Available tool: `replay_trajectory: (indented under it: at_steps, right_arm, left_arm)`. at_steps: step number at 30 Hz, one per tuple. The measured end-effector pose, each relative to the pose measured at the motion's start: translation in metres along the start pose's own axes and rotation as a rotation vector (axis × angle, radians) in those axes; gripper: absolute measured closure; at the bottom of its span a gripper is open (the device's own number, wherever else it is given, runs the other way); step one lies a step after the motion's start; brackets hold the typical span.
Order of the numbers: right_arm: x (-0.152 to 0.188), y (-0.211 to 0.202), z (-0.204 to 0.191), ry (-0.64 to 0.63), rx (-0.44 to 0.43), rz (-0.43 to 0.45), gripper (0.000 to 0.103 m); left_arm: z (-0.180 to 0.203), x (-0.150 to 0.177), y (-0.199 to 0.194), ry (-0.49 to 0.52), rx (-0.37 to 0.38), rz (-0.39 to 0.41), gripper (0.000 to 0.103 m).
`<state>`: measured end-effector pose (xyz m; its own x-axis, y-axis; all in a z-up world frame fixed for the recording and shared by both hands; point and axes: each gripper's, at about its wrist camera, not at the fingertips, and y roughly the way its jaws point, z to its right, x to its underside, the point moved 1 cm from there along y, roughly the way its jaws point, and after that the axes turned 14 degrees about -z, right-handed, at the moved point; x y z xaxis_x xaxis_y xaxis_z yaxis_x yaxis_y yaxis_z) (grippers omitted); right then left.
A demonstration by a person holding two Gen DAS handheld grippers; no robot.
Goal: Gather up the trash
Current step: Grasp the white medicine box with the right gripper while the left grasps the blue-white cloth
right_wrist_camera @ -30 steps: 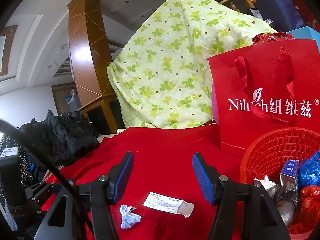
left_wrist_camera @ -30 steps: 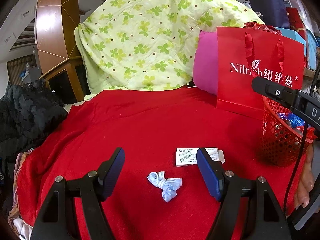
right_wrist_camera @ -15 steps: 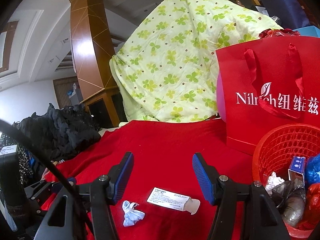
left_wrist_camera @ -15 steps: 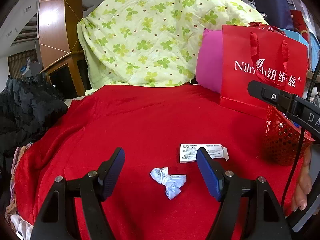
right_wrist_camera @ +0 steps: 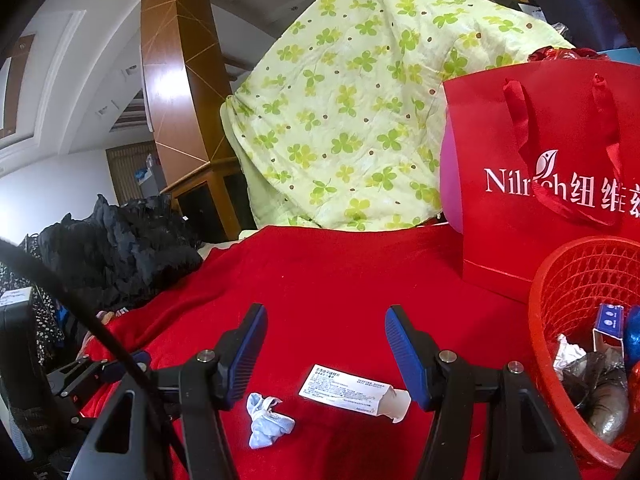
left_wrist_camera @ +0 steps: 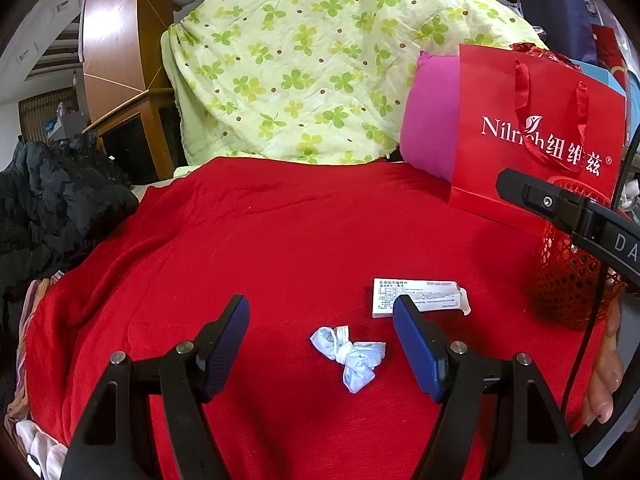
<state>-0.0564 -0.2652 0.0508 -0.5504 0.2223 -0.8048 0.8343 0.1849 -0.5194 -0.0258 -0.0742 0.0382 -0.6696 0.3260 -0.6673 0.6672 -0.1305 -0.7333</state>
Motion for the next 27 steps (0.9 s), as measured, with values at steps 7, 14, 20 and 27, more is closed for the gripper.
replay_trajectory:
  at_steps: [7, 14, 20, 27]
  right_arm:
    - [0.002, 0.01, -0.002, -0.003, -0.001, -0.027, 0.038]
    - [0.003, 0.018, -0.001, 0.01, -0.007, -0.052, 0.038]
    - [0.003, 0.025, 0.008, 0.043, -0.018, -0.075, 0.038]
    - [0.003, 0.042, 0.023, 0.133, -0.081, -0.139, 0.038]
  left_arm:
    - [-0.006, 0.001, 0.005, -0.012, 0.003, -0.009, 0.028]
    - [-0.012, 0.003, 0.014, -0.03, 0.02, -0.034, 0.028]
    - [-0.016, 0.006, 0.022, -0.049, 0.035, -0.057, 0.028]
    - [-0.019, 0.014, 0.038, -0.063, 0.051, -0.107, 0.028]
